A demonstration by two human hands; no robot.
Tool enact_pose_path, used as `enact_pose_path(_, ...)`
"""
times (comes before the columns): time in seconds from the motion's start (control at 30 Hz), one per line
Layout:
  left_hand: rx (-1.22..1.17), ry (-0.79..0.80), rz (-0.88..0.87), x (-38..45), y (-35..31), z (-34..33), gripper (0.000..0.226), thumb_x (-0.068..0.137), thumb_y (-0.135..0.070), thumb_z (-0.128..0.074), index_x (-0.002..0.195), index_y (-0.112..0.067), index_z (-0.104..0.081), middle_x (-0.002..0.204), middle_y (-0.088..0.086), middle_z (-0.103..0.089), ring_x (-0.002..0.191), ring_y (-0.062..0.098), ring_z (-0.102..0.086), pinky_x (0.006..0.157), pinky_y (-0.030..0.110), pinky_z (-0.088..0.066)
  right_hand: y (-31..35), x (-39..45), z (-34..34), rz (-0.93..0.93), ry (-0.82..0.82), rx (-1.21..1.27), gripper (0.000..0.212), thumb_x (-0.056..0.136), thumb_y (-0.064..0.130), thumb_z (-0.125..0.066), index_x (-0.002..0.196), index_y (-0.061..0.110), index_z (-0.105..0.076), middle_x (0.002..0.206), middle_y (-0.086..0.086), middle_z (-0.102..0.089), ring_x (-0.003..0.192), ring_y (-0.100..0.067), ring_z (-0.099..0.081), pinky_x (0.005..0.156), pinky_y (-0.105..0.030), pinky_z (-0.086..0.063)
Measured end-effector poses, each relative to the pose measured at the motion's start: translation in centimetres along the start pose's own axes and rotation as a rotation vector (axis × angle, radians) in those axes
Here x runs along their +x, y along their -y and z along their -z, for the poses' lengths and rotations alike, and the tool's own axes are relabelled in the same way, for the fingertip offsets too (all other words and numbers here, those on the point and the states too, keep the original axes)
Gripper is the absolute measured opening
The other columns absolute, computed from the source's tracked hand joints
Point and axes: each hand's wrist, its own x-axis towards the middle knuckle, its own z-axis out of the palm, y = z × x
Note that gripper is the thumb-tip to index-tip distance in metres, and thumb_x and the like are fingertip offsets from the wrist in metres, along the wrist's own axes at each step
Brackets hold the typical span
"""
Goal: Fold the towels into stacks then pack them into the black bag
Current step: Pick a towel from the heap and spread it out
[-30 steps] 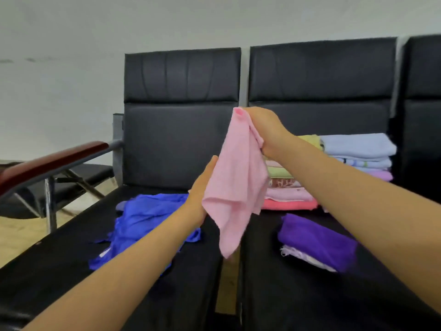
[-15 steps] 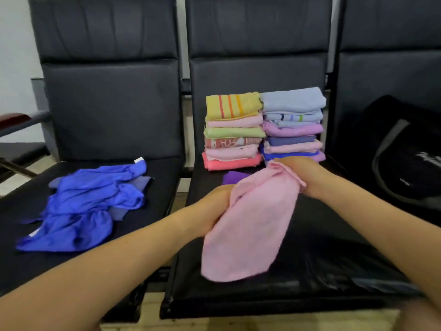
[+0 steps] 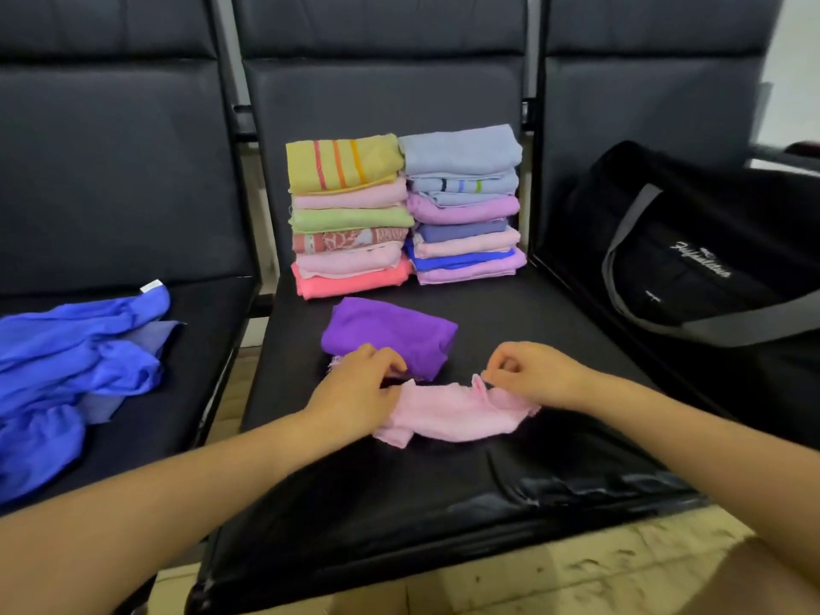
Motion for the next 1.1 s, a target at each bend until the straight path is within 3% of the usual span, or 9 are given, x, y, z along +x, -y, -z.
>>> enact_pose_path(0.1, 0.154, -0.015, -0.209, -0.2, -1.0, -0.2, 0.029, 0.087, -0.041, -0.060, 0.113, -0.029, -0.058, 0.111, -0.008, -0.052, 0.108, 0.011, -0.047, 0.090, 0.033, -0.043, -0.3, 0.0, -0.3, 0.056, 0.043, 0.007, 0.028, 0.085, 0.049, -0.064, 0.090, 0.021, -0.067, 0.080, 0.005, -0.067, 0.067, -0.009, -0.058, 0.069, -0.027, -0.047)
enact_pose_path(0.2, 0.202, 0.159, -0.188, -0.3, -1.2, -1.1, 0.045, 0.082, -0.059, -0.060, 0.117, -0.031, -0.057, 0.113, -0.008, -0.053, 0.108, 0.010, -0.048, 0.092, 0.032, -0.043, -0.9, 0.2, -0.8, 0.065, 0.235, -0.059, 0.026, 0.078, 0.045, -0.073, 0.095, 0.028, -0.063, 0.084, 0.012, -0.059, 0.073, -0.005, -0.055, 0.073, -0.022, -0.044)
enact_pose_path(0.3, 0.210, 0.179, -0.156, 0.0, -0.3, -2.1, 0.043, 0.088, -0.047, -0.058, 0.125, -0.024, -0.055, 0.118, -0.001, -0.051, 0.111, 0.016, -0.050, 0.095, 0.028, -0.040, -1.6, 0.7, -1.1, 0.057, 0.217, -0.053, 0.024, 0.079, 0.033, -0.074, 0.097, 0.028, -0.059, 0.085, 0.013, -0.056, 0.077, -0.008, -0.054, 0.070, -0.020, -0.042)
enact_pose_path(0.47, 0.029, 0.197, -0.032, 1.0, 0.6, -1.2, 0.042, 0.087, -0.047, -0.052, 0.100, -0.011, -0.067, 0.094, 0.001, -0.066, 0.092, 0.018, -0.058, 0.082, 0.031, -0.044, -2.0, 1.3, -1.0, 0.038, 0.176, -0.014, 0.017, 0.083, 0.024, -0.069, 0.086, 0.008, -0.066, 0.076, 0.002, -0.058, 0.071, -0.013, -0.052, 0.064, -0.023, -0.041)
enact_pose_path(0.63, -0.098, 0.228, 0.023, 0.5, 1.9, 0.2, 0.041, 0.086, -0.041, -0.047, 0.098, -0.006, -0.066, 0.097, 0.003, -0.067, 0.094, 0.019, -0.060, 0.083, 0.030, -0.045, -2.1, 0.6, 0.1, 0.023, 0.203, 0.390, 0.022, 0.081, 0.020, -0.070, 0.085, -0.001, -0.066, 0.071, -0.005, -0.060, 0.068, -0.013, -0.054, 0.064, -0.021, -0.043)
enact_pose_path(0.8, -0.716, 0.171, 0.255, 0.0, -0.9, 2.0, 0.023, 0.101, -0.027, -0.042, 0.109, -0.023, -0.063, 0.101, -0.005, -0.066, 0.092, 0.013, -0.061, 0.084, 0.029, -0.048, -0.5, -0.6, 2.1, 0.017, 0.116, 0.874, 0.012, 0.092, 0.016, -0.060, 0.097, 0.009, -0.068, 0.094, -0.008, -0.072, 0.085, -0.018, -0.067, 0.078, -0.030, -0.052)
enact_pose_path(0.93, -1.119, 0.012, 0.425, -0.1, -4.1, 4.8, 0.011, 0.092, -0.024, -0.061, 0.094, -0.014, -0.065, 0.085, 0.007, -0.071, 0.076, 0.019, -0.065, 0.069, 0.029, -0.050, 1.1, -1.7, 3.4, 0.031, 0.051, 1.129, 0.021, 0.095, 0.026, -0.054, 0.082, 0.016, -0.067, 0.085, -0.005, -0.069, 0.077, -0.016, -0.066, 0.071, -0.031, -0.050)
enact_pose_path(1.0, -1.195, 0.013, 0.406, -0.2, -4.6, 5.3, 0.019, 0.095, -0.033, -0.055, 0.090, -0.016, -0.064, 0.069, 0.001, -0.072, 0.066, 0.014, -0.068, 0.060, 0.023, -0.050, 1.7, -1.9, 3.8, -0.016, 0.000, 1.257, 0.027, 0.099, 0.030, -0.049, 0.083, 0.015, -0.065, 0.079, -0.003, -0.070, 0.071, -0.015, -0.067, 0.068, -0.031, -0.049)
enact_pose_path(1.1, -1.196, 0.003, 0.405, -0.4, -4.5, 5.2, 0.027, 0.097, -0.037, -0.048, 0.104, -0.016, -0.063, 0.089, 0.004, -0.071, 0.085, 0.018, -0.066, 0.073, 0.031, -0.050, 1.9, -2.1, 3.8, -0.116, -0.063, 1.257, 0.029, 0.097, 0.032, -0.052, 0.104, 0.008, -0.067, 0.094, -0.009, -0.072, 0.084, -0.021, -0.068, 0.074, -0.033, -0.051)
